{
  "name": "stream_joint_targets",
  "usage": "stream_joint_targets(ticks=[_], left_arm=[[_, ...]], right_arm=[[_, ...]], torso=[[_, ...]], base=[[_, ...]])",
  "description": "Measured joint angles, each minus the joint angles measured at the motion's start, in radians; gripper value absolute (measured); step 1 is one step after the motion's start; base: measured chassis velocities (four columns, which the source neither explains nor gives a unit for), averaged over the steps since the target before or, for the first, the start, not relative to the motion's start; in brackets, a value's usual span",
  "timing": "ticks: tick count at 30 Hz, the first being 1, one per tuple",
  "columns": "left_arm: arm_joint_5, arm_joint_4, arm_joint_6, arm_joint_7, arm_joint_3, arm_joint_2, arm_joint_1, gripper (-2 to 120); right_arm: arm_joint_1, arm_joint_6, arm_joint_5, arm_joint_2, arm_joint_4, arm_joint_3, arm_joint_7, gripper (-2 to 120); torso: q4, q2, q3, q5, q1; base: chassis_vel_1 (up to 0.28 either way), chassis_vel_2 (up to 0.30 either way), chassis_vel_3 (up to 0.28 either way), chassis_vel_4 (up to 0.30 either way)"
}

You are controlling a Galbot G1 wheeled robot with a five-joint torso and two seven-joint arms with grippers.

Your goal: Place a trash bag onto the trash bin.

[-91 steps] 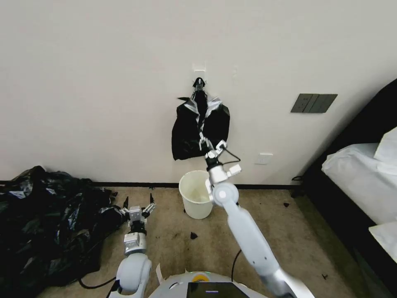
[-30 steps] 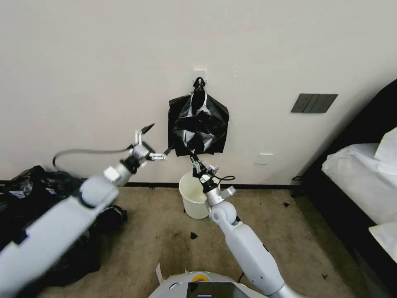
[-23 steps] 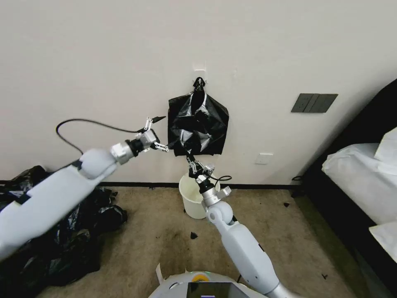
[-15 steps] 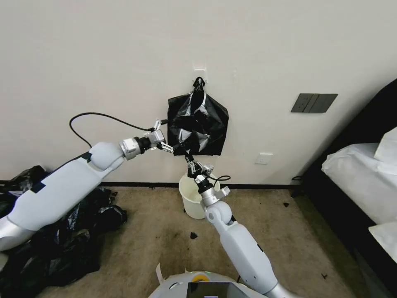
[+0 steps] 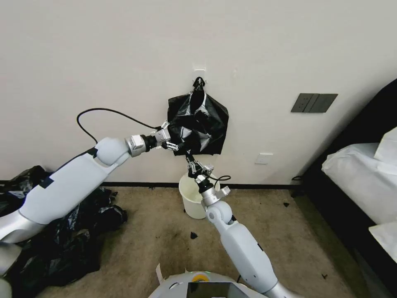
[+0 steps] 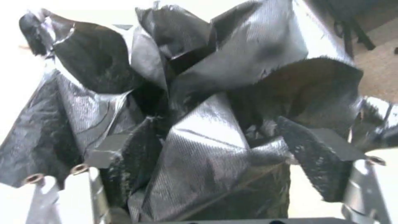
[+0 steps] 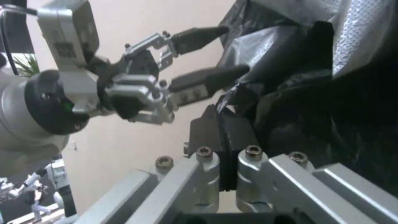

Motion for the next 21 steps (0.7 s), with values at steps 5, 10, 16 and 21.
stream_joint_targets(ticks=[5, 10, 16, 21], left_arm=[[0.037, 0.027, 0.014, 0.013, 0.015, -0.011, -0.023, 83], [0.082, 0.053, 0.022, 0.019, 0.016, -0.02, -0.027, 83], [0.095, 0.051, 0.027, 0.033, 0.015, -0.019, -0.026, 76], [0.108, 0.048, 0.028, 0.036, 0.005, -0.018, -0.015, 57]], right_arm=[[0.003, 0.0, 0.006, 0.007, -0.004, -0.001, 0.0, 0], [0.004, 0.0, 0.004, 0.01, 0.003, -0.005, -0.001, 0], [0.005, 0.0, 0.0, 0.018, 0.004, -0.004, -0.001, 0], [0.006, 0.0, -0.003, 0.024, 0.002, -0.003, -0.001, 0]], torso=[[-0.0002, 0.0, 0.0, 0.0, 0.0], [-0.0001, 0.0, 0.0, -0.0001, 0.0], [-0.0001, 0.0, 0.0, -0.0001, 0.0], [-0.0001, 0.0, 0.0, -0.0001, 0.0]], base=[[0.0, 0.0, 0.0, 0.0], [0.0, 0.0, 0.0, 0.0], [0.0, 0.0, 0.0, 0.0], [0.0, 0.0, 0.0, 0.0]])
